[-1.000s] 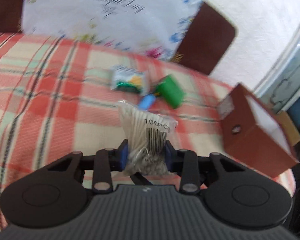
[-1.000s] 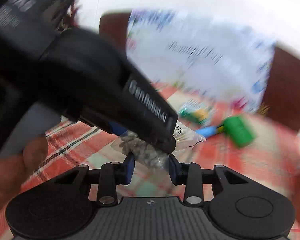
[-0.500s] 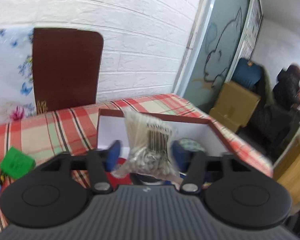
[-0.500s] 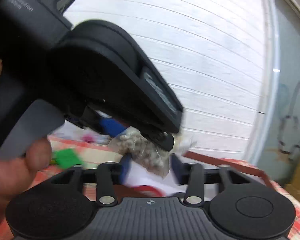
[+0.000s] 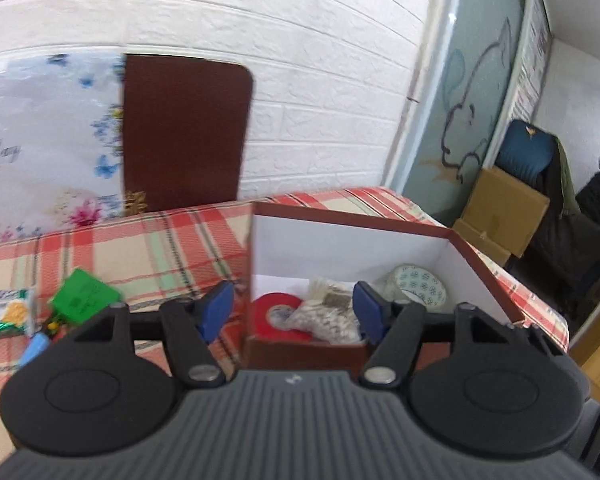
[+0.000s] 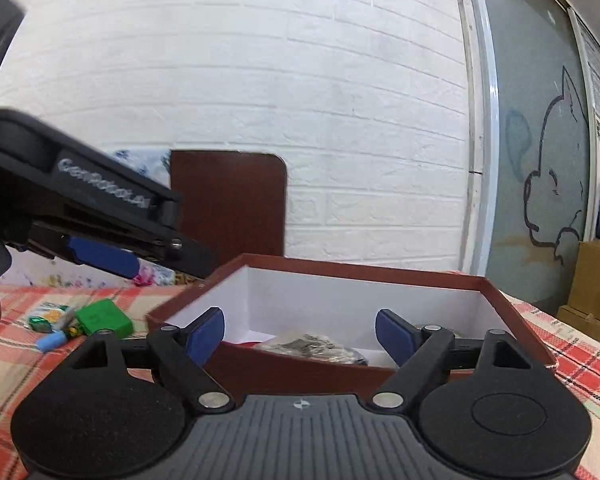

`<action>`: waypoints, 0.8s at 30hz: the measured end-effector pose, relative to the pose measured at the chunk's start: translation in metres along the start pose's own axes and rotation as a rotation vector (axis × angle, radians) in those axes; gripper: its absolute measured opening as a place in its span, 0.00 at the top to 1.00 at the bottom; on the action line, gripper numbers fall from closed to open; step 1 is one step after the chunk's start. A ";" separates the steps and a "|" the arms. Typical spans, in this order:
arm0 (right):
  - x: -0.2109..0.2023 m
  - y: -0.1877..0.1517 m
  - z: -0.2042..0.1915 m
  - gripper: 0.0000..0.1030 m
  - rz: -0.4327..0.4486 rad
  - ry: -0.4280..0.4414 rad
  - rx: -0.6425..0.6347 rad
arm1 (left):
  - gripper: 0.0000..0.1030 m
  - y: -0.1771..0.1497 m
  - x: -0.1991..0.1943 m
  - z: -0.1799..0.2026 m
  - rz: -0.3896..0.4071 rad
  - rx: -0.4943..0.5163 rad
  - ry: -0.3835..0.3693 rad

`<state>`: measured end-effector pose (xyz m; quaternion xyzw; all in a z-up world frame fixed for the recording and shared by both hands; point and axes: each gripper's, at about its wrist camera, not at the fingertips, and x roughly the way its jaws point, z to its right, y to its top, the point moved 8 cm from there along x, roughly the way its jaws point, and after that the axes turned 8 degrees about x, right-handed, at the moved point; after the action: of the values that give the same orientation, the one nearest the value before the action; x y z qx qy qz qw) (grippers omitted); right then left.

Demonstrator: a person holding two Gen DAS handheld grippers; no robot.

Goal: Organize objects
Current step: 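Lower the cotton swab bag into the brown box and open the left gripper, then reach the right gripper toward the green square box on the cloth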

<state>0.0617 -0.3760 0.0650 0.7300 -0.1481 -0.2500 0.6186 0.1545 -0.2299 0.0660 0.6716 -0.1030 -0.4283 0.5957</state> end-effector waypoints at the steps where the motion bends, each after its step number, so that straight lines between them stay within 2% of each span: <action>1: -0.002 0.001 -0.006 0.21 0.005 0.018 -0.002 | 0.33 -0.006 -0.008 -0.012 0.000 -0.020 0.014; 3: -0.013 -0.003 -0.015 0.21 0.001 0.070 -0.005 | 0.33 -0.021 -0.020 -0.040 -0.014 -0.058 0.060; 5: -0.015 -0.010 -0.039 0.21 -0.034 0.146 -0.020 | 0.33 -0.043 -0.032 -0.075 -0.043 -0.098 0.141; 11: -0.001 -0.050 -0.103 0.38 -0.259 0.322 -0.048 | 0.33 -0.124 -0.066 -0.197 -0.163 -0.204 0.484; 14: 0.010 -0.065 -0.134 0.41 -0.316 0.356 -0.121 | 0.33 -0.157 -0.083 -0.236 -0.156 -0.245 0.598; 15: 0.019 -0.066 -0.145 0.42 -0.319 0.364 -0.146 | 0.33 -0.164 -0.088 -0.244 -0.127 -0.238 0.623; 16: 0.029 -0.066 -0.154 0.41 -0.320 0.369 -0.157 | 0.28 -0.164 -0.094 -0.247 -0.072 -0.271 0.597; 18: 0.056 -0.063 -0.167 0.39 -0.324 0.365 -0.158 | 0.26 -0.162 -0.094 -0.251 -0.053 -0.298 0.580; 20: 0.093 -0.058 -0.177 0.24 -0.336 0.359 -0.171 | 0.23 -0.161 -0.093 -0.249 -0.049 -0.277 0.581; 22: 0.130 -0.057 -0.187 0.16 -0.363 0.370 -0.195 | 0.22 -0.162 -0.091 -0.251 -0.040 -0.284 0.566; 24: 0.157 -0.059 -0.195 0.14 -0.370 0.361 -0.229 | 0.20 -0.164 -0.093 -0.253 -0.018 -0.308 0.544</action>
<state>0.2936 -0.2860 -0.0001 0.7028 0.1297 -0.2397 0.6571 0.2126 0.0545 -0.0571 0.6642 0.1323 -0.2490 0.6924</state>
